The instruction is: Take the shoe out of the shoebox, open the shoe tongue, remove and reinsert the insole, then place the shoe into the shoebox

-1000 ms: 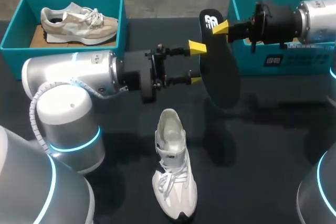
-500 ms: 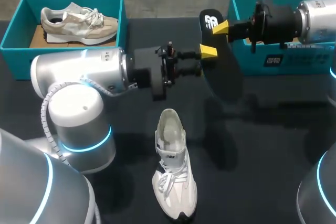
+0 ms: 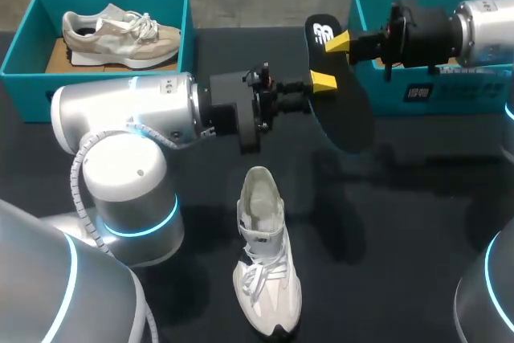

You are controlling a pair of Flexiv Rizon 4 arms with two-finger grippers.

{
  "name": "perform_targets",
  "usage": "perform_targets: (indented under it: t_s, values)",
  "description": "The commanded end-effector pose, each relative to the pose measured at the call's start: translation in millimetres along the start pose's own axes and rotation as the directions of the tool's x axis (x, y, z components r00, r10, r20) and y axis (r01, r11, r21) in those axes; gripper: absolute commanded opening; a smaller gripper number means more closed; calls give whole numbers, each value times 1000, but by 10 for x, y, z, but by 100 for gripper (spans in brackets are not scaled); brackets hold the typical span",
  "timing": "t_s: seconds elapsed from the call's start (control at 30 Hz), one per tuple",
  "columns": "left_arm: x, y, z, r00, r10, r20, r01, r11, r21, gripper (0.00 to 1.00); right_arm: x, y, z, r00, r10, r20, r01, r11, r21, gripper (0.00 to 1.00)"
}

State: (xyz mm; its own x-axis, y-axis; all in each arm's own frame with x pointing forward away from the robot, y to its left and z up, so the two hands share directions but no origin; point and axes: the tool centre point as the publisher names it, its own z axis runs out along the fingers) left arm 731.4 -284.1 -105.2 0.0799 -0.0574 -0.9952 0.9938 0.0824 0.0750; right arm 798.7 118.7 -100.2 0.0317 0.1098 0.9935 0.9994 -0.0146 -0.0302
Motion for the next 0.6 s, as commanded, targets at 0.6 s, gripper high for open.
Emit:
perform_targets:
  t_s: [0.6]
  values:
    - [53, 67, 81, 995, 18, -99, -22, 999, -39, 29, -5, -1, 9, 1000, 0, 1, 0, 1000, -1, 0]
